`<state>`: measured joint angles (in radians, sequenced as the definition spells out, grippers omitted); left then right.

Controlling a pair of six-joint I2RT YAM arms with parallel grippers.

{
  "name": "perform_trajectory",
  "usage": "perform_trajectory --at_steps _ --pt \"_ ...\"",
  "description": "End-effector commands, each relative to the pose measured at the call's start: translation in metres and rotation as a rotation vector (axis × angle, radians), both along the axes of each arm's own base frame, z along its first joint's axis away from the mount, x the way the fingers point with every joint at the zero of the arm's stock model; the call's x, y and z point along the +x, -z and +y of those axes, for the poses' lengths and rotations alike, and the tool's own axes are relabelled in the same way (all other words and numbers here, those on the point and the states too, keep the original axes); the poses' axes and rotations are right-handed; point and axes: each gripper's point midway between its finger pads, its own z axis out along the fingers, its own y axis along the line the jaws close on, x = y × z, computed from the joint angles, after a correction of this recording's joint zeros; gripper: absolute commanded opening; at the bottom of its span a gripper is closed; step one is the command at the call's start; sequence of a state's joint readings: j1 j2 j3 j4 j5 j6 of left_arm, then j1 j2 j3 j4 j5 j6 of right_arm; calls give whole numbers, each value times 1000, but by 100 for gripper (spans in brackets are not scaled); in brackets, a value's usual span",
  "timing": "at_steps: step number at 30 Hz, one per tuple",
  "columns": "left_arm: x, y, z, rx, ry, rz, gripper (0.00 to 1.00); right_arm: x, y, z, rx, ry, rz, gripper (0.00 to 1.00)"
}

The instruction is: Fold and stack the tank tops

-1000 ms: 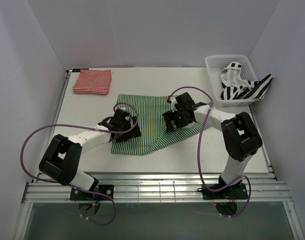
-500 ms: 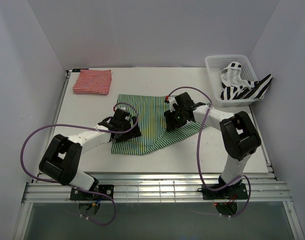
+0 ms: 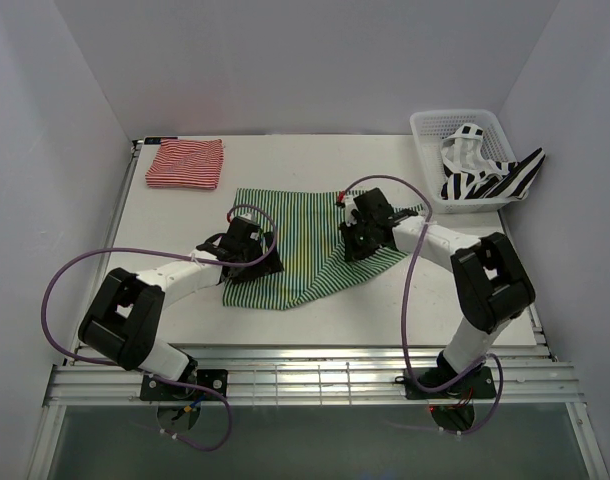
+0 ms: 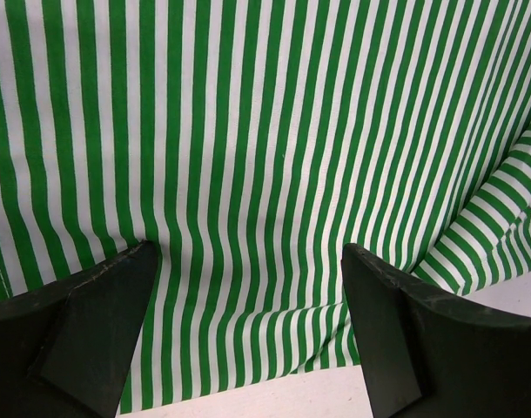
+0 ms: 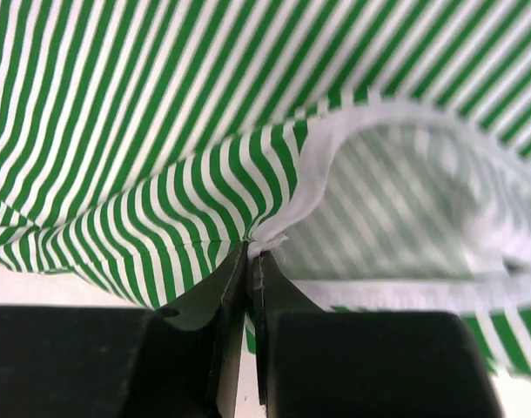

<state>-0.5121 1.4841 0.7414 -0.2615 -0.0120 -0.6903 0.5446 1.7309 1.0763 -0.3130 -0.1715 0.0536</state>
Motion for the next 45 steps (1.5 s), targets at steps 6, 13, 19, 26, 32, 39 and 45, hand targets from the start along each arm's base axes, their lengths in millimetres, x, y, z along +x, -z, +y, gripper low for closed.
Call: perform_trajectory --at_steps 6,13,19,26,32,39,45 --pt "-14 16 6 11 -19 66 98 -80 -7 -48 26 218 77 11" --pt "-16 17 8 20 -25 74 98 -155 13 -80 71 421 238 32" --pt "-16 14 10 20 -26 68 98 -141 -20 -107 21 573 112 64" --pt "-17 12 11 20 -26 61 98 -82 -72 -126 -20 721 -122 90" --pt "-17 10 11 18 -32 54 98 -41 -61 -150 -116 817 -70 90" --pt "-17 10 9 3 -36 56 98 -15 -40 -155 -87 820 -32 95" --pt "-17 14 7 -5 -36 59 98 -2 -37 -152 -55 818 -61 99"
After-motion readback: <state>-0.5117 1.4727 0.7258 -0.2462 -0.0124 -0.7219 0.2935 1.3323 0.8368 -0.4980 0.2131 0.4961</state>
